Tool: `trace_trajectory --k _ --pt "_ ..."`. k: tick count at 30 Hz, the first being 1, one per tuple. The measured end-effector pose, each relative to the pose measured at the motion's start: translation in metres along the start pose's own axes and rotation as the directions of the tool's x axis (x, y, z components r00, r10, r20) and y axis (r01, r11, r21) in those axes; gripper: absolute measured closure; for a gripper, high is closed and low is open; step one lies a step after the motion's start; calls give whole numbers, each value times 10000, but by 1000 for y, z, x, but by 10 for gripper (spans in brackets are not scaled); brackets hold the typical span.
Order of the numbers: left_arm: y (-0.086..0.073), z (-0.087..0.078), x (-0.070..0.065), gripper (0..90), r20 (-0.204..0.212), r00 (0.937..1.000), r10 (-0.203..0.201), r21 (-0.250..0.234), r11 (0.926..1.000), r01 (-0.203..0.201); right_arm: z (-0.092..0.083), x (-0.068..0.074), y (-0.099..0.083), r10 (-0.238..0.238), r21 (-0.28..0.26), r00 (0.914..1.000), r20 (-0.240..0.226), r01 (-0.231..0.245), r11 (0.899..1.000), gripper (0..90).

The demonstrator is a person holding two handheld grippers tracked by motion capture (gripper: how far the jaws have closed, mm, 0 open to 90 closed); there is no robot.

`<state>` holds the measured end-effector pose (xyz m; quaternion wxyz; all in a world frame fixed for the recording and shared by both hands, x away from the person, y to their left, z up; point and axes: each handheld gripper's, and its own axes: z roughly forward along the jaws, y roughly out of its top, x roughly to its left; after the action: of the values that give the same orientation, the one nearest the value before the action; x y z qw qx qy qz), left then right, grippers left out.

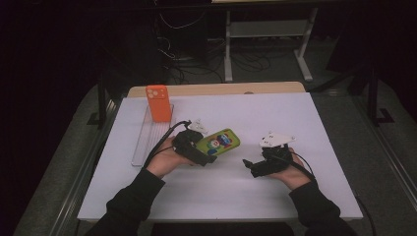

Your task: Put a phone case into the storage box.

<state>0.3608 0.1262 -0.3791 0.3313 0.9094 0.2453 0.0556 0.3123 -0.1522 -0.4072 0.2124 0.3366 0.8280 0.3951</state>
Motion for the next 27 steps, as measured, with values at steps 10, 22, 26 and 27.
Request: trace_trajectory --k 10,22,26,27 --pt "-1 -1 1 156 -4 9999 -167 -88 9998 167 0 9 2 -1200 -83 9893 824 1211 9926 0" --pt "0 1 1 156 -12 9999 167 133 9998 -167 0 22 5 -3135 -90 9343 1697 3196 9475 0" --pt "0 1 1 156 -2 9998 221 131 9997 -221 1 26 5 -3875 69 8981 2081 3949 9187 0" --pt "0 3 -1 156 -16 10000 -54 -109 9999 54 1 27 5 -4065 113 8879 2152 4140 9102 0"
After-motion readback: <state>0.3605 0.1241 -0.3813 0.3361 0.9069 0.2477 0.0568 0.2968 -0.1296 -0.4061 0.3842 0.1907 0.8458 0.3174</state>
